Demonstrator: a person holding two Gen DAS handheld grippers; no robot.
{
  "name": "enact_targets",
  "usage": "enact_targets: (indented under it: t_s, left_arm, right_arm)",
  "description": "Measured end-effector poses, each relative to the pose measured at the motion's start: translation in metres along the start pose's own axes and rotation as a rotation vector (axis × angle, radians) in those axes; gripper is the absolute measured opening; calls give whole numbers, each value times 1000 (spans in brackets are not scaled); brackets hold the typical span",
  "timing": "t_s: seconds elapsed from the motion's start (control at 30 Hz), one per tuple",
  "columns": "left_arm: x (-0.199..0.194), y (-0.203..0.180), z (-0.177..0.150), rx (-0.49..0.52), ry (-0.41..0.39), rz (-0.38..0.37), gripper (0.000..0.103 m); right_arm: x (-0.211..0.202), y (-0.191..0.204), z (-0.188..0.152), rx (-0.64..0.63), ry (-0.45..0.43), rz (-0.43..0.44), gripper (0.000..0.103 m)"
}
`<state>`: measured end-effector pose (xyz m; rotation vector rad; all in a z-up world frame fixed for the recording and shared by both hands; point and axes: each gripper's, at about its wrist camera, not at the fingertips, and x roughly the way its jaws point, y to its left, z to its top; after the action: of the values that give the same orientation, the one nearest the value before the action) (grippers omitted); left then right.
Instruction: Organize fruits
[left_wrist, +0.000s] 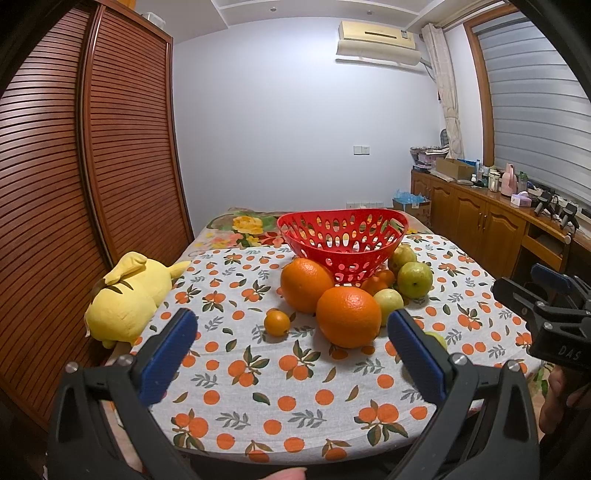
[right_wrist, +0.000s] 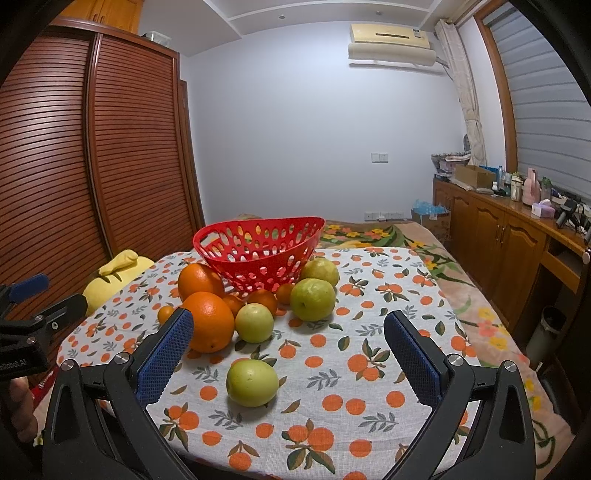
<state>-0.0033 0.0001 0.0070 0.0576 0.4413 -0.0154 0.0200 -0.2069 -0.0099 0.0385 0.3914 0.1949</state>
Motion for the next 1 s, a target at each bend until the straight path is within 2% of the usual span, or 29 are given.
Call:
enact_targets:
  t_s: [0.2, 1.0]
  left_arm:
    - [-6, 1, 10, 0, -4, -1, 103]
    - [-7, 1, 9, -1, -7, -1, 103]
  right_arm:
    - [0, 0, 0, 0, 1, 1, 103]
    - [0, 0, 0, 0, -2, 0, 103]
